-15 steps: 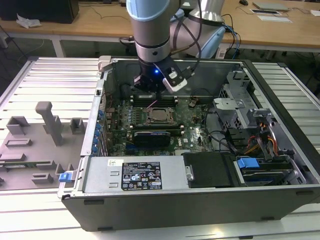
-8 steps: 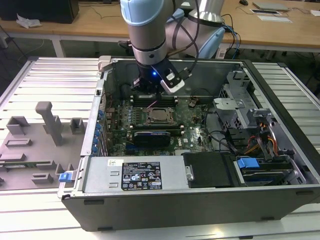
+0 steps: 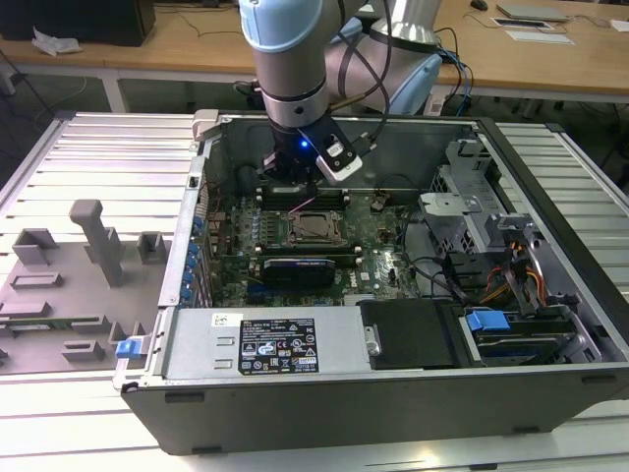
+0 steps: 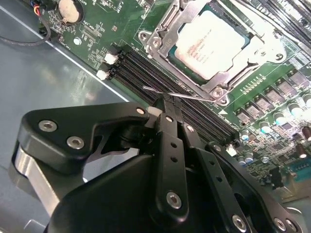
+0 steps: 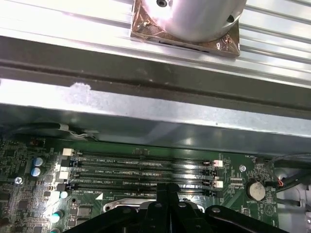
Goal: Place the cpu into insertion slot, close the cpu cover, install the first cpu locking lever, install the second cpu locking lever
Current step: 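Install the first cpu locking lever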
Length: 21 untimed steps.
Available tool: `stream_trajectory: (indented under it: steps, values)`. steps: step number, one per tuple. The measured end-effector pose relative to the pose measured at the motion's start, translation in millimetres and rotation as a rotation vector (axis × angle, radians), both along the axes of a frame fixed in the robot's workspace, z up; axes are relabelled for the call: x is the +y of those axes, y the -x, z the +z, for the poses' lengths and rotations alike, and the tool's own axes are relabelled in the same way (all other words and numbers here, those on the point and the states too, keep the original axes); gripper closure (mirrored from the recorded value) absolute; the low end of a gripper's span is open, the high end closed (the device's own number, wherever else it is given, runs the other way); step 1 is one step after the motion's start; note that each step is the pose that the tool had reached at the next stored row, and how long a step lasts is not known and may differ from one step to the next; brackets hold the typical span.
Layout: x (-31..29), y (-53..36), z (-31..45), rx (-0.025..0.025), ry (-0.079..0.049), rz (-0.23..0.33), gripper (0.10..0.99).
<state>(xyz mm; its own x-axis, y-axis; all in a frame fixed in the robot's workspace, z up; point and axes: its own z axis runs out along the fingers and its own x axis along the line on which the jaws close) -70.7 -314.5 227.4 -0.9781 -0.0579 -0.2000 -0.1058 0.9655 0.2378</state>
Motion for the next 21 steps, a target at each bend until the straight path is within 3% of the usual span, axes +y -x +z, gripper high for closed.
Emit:
stream_trajectory:
  steps: [2, 5, 6, 8, 18, 21]
  values:
    - [0.2, 0.0, -0.5, -0.0016, 0.001, 0.0, 0.98]
    - [0.0, 0.1, -1.6, -0.016, 0.004, -0.005, 0.98]
    - [0.1, 0.1, -2.6, -0.0254, 0.005, -0.01, 0.98]
    - [0.1, 0.1, -4.8, -0.0316, 0.006, -0.034, 0.98]
    - [0.5, 0.1, -16.4, -0.0312, 0.009, -0.187, 0.98]
    - [3.0, 0.1, -16.7, -0.0312, 0.009, -0.199, 0.98]
